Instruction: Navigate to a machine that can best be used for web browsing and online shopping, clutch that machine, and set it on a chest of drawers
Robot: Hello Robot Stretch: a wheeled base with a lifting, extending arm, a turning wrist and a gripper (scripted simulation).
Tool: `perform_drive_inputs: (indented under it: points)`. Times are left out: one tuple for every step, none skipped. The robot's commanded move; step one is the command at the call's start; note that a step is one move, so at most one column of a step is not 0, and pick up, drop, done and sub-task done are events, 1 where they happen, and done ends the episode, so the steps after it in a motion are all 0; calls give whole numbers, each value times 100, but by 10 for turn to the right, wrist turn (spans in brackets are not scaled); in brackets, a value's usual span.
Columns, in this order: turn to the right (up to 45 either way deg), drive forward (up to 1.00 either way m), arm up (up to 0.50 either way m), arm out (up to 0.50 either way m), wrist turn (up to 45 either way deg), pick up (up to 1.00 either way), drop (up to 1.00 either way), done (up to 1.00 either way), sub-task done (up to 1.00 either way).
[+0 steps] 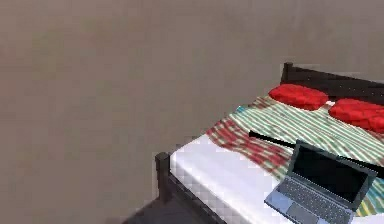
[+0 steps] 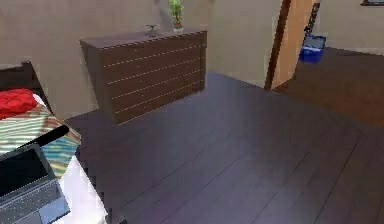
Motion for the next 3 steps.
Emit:
perform_drive_inputs:
  points:
    - [-450,0,0,0,0,0,0,0,0]
    - [0,0,50,0,0,0,0,0,0]
    - [0,0,10,0,0,0,0,0,0]
